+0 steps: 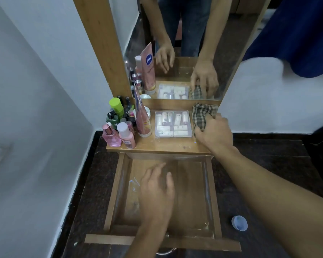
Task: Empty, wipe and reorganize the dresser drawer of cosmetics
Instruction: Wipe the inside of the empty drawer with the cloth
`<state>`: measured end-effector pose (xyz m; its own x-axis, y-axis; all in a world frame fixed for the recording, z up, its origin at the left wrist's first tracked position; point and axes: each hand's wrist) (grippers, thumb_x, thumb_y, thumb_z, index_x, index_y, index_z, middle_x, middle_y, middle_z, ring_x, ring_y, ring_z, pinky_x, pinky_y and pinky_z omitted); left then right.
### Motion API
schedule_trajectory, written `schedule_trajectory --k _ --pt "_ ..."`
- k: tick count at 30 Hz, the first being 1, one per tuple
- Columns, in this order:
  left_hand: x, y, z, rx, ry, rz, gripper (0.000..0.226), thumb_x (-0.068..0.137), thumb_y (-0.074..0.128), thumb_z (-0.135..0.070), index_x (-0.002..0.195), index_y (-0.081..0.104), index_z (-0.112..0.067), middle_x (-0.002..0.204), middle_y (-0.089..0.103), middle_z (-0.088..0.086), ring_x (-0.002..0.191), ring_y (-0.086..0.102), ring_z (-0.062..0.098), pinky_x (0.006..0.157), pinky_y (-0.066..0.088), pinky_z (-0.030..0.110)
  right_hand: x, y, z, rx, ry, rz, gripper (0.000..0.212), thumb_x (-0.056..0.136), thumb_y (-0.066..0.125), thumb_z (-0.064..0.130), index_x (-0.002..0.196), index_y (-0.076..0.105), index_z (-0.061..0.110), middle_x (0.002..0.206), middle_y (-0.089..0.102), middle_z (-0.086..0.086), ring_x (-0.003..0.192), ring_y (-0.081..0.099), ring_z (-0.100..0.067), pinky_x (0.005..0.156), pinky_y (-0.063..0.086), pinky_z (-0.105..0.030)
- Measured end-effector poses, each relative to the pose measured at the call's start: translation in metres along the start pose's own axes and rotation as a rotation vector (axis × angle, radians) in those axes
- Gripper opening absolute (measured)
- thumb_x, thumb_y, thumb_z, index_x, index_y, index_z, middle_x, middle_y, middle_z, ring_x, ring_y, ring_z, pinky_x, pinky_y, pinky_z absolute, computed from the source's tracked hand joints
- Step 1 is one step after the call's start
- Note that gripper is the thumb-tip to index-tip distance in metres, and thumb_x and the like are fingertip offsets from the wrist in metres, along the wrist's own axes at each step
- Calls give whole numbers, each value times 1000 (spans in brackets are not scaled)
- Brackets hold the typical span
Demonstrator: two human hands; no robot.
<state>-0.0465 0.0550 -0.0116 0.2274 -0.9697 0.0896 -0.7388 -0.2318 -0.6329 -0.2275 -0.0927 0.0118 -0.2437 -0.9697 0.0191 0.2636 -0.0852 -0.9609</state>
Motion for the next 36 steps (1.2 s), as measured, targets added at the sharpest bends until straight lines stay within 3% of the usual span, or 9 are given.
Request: schedule_trajectory --k 6,12,17,23,26,28,30,33,36 --pt "-39 -9 -2 74 71 4 21 86 76 -13 107 76 -17 105 74 -5 94 70 19 83 57 39 -8 -10 -6 172 55 -10 24 83 60 22 101 72 11 98 64 -14 98 62 -37 74 48 -35" --pt "-66 -20 17 277 45 254 25 95 61 -35 116 70 -26 114 69 -9 105 60 17 90 40 26 -95 -38 -26 1600 664 330 37 88 48 21 107 77 9 116 74 -19 96 75 -31 83 58 -42" --pt "-76 -31 43 310 21 354 30 98 55 -39 121 68 -24 121 66 -6 114 56 20 96 44 31 -159 -34 -32 1917 639 621 49 96 62 36 136 64 8 137 65 -16 127 62 -30 107 50 -42" --pt "-69 -44 67 423 70 442 34 97 48 -46 120 65 -27 122 65 -8 117 56 17 97 46 33 -194 -9 -28 1611 714 726 32 96 63 17 128 69 15 128 69 -20 120 65 -39 102 52 -53" --pt "-66 -45 74 452 74 486 36 97 44 -48 120 65 -31 120 66 -11 115 57 15 96 46 32 -196 5 -21 1306 725 701 25 89 69 -1 109 76 13 110 76 -18 96 76 -33 73 63 -39" --pt "-66 -45 75 466 92 490 35 96 41 -48 110 67 -29 111 68 -10 106 59 15 88 47 32 -189 15 -20 811 447 512 34 82 67 -9 88 78 22 98 77 -5 86 75 -22 66 57 -24" --pt "-68 -44 74 483 112 480 38 94 37 -45 97 70 -25 98 70 -7 95 63 19 79 49 34 -176 24 -20 308 -4 327 35 76 68 -6 93 80 22 110 72 3 105 68 -20 84 52 -21" --pt "-74 -45 71 517 192 429 40 91 39 -38 72 70 -21 72 69 -2 69 66 24 65 50 36 -146 36 -15 -210 -589 150 34 80 70 1 113 75 7 134 65 -13 127 59 -35 102 51 -50" --pt "-77 -45 71 573 205 410 35 92 45 -33 69 69 -23 68 68 -4 65 64 22 64 48 36 -114 43 -6 -576 -1015 16 31 94 51 7 114 74 -1 129 67 -20 124 61 -42 98 53 -52"
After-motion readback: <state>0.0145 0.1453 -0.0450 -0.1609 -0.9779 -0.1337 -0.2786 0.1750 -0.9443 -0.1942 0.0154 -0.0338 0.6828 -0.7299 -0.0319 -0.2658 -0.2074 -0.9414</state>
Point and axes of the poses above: each hand's wrist, its own x-axis towards the middle knuckle, its own y-axis out of the palm, z = x × y
